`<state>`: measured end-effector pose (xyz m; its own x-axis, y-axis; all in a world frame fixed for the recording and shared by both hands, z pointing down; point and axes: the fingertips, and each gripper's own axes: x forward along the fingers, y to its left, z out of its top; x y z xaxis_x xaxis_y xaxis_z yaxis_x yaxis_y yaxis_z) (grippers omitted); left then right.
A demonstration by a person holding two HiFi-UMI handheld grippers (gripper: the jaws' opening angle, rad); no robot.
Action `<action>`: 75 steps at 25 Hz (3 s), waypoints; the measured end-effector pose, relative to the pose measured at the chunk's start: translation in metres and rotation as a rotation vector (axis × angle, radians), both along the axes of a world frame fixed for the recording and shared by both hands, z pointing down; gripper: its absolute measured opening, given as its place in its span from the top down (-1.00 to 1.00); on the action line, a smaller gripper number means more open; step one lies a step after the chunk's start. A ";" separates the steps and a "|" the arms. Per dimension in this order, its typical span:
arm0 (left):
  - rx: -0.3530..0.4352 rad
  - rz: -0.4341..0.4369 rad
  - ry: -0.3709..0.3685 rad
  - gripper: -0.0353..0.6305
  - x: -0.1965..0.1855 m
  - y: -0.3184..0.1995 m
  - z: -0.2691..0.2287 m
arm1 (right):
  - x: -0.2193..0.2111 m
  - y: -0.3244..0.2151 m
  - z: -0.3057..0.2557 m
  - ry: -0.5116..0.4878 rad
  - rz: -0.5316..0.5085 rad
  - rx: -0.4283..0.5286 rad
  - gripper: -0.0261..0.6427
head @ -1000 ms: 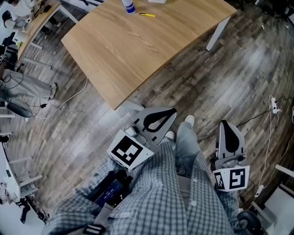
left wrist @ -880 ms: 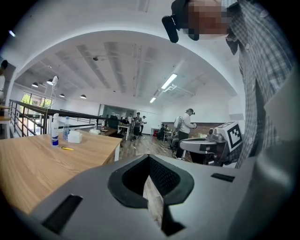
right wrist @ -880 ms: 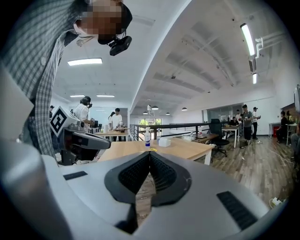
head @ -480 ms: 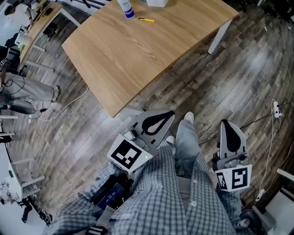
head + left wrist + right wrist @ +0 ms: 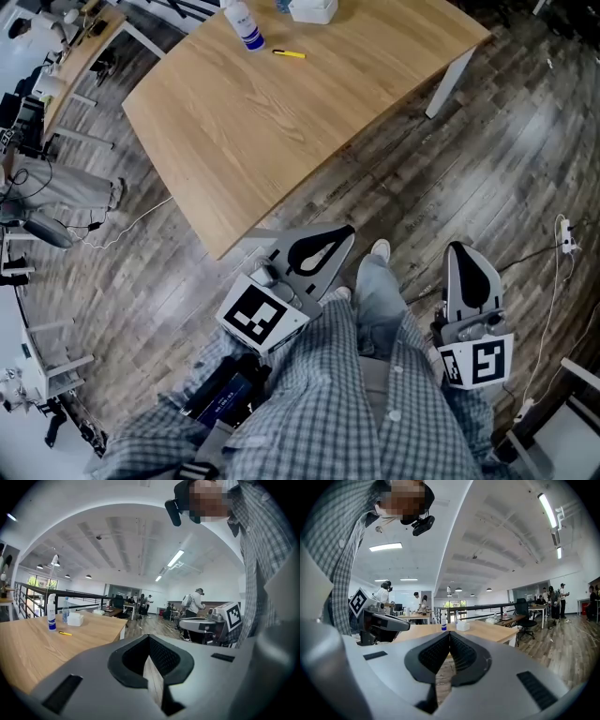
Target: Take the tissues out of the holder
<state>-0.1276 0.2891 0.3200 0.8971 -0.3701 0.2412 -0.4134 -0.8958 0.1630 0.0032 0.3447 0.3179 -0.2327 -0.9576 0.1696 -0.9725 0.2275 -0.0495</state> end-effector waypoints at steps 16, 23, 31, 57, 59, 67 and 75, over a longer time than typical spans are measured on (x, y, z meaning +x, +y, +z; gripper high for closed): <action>0.009 -0.117 -0.001 0.88 0.051 -0.070 -0.012 | 0.052 -0.082 -0.005 0.014 -0.116 0.014 0.89; 0.004 -0.179 -0.021 0.88 0.062 -0.088 -0.014 | 0.070 -0.115 -0.001 0.004 -0.181 0.012 0.89; 0.024 -0.214 -0.034 0.88 0.073 -0.097 -0.012 | 0.082 -0.139 0.000 -0.003 -0.232 0.028 0.89; 0.014 -0.254 -0.009 0.88 0.077 -0.170 -0.009 | 0.081 -0.199 0.002 0.043 -0.261 0.006 0.89; 0.006 -0.237 -0.001 0.88 0.080 -0.182 -0.006 | 0.084 -0.209 0.002 0.047 -0.242 0.000 0.89; 0.010 -0.173 0.015 0.88 0.092 -0.238 -0.005 | 0.091 -0.257 0.000 0.058 -0.184 -0.002 0.89; 0.003 -0.130 0.036 0.88 0.097 -0.287 -0.007 | 0.092 -0.297 -0.004 0.076 -0.142 -0.003 0.89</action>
<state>-0.0304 0.0023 0.3131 0.8497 -0.4841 0.2089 -0.5197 -0.8357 0.1773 0.0954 0.0473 0.3137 -0.3522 -0.9153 0.1952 -0.9315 0.3632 0.0222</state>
